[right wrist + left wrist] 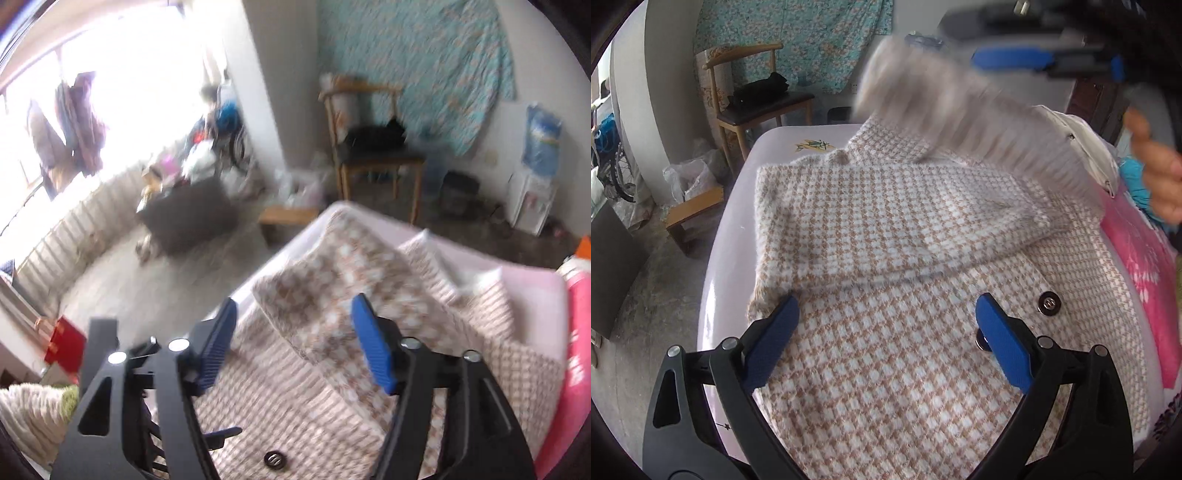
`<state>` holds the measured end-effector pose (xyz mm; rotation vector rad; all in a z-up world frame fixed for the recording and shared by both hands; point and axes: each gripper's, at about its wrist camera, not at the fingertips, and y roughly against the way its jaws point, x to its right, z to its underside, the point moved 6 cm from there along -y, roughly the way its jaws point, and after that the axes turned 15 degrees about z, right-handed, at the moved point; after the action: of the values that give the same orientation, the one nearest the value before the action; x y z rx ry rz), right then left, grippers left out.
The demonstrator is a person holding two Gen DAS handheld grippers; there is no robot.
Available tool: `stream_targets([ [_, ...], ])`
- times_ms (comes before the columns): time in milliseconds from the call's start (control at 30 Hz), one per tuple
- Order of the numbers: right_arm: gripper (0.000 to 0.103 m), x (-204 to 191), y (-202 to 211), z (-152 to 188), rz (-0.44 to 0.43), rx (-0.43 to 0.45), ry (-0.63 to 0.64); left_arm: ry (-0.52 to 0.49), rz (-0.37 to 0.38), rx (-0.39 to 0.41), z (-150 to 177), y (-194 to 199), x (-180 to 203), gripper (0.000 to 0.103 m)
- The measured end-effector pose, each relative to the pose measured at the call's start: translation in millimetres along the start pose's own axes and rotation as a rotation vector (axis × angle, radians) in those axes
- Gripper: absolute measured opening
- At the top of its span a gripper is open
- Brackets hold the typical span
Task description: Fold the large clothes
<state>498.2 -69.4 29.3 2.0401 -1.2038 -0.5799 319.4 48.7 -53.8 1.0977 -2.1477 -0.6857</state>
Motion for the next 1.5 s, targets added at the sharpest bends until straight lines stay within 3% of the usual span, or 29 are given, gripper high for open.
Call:
stream_targets([
  [67,0.071,-18.2,-38.0,31.4,0.0,-0.152,0.078,0.019,0.024,-0.003,4.8,-0.6,-3.8,0.088],
  [133,0.071,-1.2,-49.3,50.9,0.043,-0.196,0.056,0.058,0.064,-0.004,5.7,-0.8,-10.0,0.077],
  [300,0.071,93.1,-6.2,54.7,0.088,-0.134,-0.197,0.182,0.114,0.051,-23.5,-7.0,-35.8,0.067],
  [367,0.071,135.7,14.4,63.3,0.156,-0.118,-0.263,0.228,0.108,0.054,-39.6,-19.8,-50.1,0.064],
  [467,0.071,194.0,27.4,84.4,0.344,-0.126,-0.312,0.308,0.054,-0.007,-58.6,-57.3,-76.4,0.057],
  [533,0.071,227.4,27.2,105.2,0.392,-0.152,-0.387,0.348,0.022,-0.06,-63.8,-81.9,-91.4,0.053],
  [633,0.069,261.8,10.3,133.9,0.4,-0.207,-0.488,0.349,-0.014,-0.043,-73.8,-95.3,-98.2,0.039],
  [667,0.063,268.1,4.4,141.7,0.399,-0.221,-0.504,0.341,-0.004,-0.041,-77.2,-97.4,-95.8,0.02],
  [767,0.05,275.2,-16.9,156.5,0.378,-0.252,-0.535,0.301,-0.013,-0.028,-86.9,-96.2,-88.6,0.006],
  [867,0.033,278.0,-19.5,154.2,0.341,-0.226,-0.558,0.219,-0.014,0.065,-108.4,-71.9,-74.8,0.006],
  [933,0.029,278.3,-17.1,149.8,0.354,-0.205,-0.549,0.182,-0.042,0.11,-120.1,-61.8,-70.2,0.006],
  [1133,0.028,278.1,-25.2,150.8,0.398,-0.208,-0.526,0.168,-0.153,-0.007,-99.0,-100.1,-89.3,0.006],
  [1200,0.028,277.0,-25.3,152.1,0.403,-0.211,-0.508,0.149,-0.168,0.002,-92.1,-101.9,-90.7,0.006],
  [1333,0.032,275.8,-10.3,146.8,0.419,-0.169,-0.467,0.122,-0.174,-0.003,-92.2,-98.7,-88.5,0.01],
  [1400,0.041,272.5,3.1,139.5,0.42,-0.119,-0.442,0.112,-0.199,0.008,-94.7,-87.8,-86.1,0.013],
  [1500,0.051,261.1,13.8,124.9,0.393,-0.06,-0.393,0.074,-0.202,0.091,-102.1,-60.7,-72.6,0.02],
])
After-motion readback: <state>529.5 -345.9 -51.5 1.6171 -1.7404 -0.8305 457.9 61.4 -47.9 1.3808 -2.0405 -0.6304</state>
